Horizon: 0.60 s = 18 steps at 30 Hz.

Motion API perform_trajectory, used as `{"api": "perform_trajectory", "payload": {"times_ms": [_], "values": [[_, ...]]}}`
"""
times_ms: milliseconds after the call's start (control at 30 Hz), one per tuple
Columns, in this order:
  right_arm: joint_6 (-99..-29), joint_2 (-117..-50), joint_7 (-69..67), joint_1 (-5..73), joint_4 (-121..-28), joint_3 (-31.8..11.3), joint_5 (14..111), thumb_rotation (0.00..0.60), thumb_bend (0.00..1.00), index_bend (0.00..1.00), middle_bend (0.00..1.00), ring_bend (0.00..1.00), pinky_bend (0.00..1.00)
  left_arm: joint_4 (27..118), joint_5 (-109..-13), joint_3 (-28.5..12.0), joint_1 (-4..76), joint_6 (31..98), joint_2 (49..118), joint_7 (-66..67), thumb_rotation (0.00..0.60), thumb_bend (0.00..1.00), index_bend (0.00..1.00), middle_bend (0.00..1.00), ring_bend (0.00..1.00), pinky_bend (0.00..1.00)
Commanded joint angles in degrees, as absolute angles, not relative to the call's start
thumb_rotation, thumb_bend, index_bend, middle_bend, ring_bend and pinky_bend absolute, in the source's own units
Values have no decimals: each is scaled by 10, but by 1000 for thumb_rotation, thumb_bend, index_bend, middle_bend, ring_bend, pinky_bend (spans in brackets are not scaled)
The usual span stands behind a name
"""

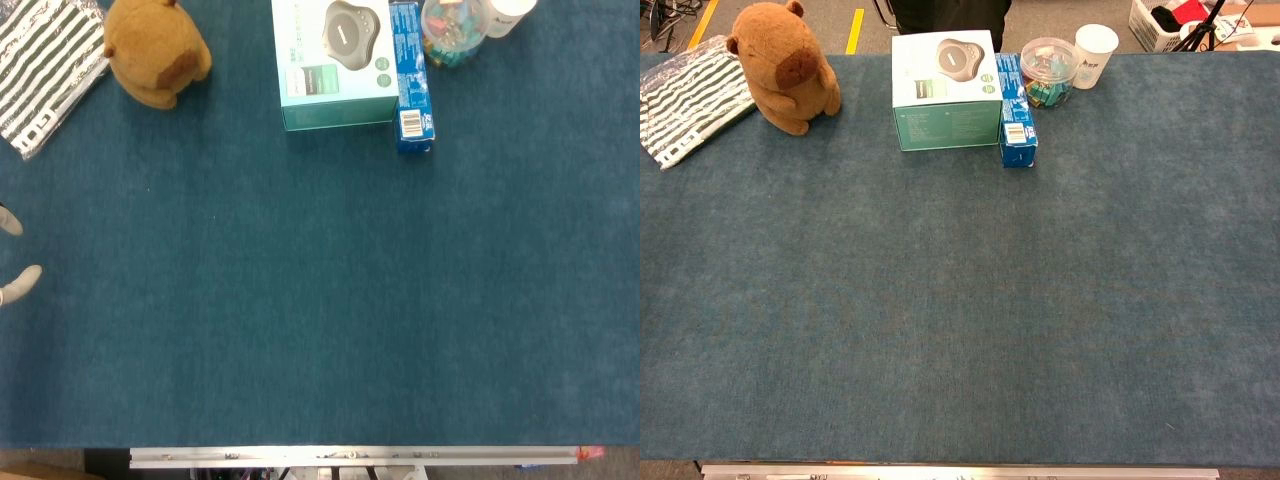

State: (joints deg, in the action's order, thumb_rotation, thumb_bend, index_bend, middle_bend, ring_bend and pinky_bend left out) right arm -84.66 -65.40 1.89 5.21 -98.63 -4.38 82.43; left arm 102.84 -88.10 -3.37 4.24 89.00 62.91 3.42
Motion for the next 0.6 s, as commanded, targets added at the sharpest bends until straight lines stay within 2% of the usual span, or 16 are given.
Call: {"api": "perform_trajectory", "payload": {"times_ms": [33, 367, 500, 600], "values": [[-846, -654, 19, 52, -987, -44, 825, 350, 0, 489, 487, 326, 420, 1027, -881, -34, 43, 889, 629, 34, 600, 0, 512, 436, 364, 287], [-850, -649, 17, 50, -990, -47, 828, 350, 0, 489, 488, 327, 420, 1036, -876, -35, 50, 872, 618, 3, 600, 0, 513, 437, 364, 287], [-849, -647, 15, 49, -993, -48, 829, 350, 0, 489, 488, 326, 420, 1043, -882, -30, 71, 831, 605, -31, 600, 0, 523, 444, 371, 296], [-849, -645, 13, 49, -995, -48, 829, 350, 0, 489, 488, 326, 420, 1058, -879, -28, 95, 785, 591, -90, 600, 0, 550, 483, 396, 354]]}}
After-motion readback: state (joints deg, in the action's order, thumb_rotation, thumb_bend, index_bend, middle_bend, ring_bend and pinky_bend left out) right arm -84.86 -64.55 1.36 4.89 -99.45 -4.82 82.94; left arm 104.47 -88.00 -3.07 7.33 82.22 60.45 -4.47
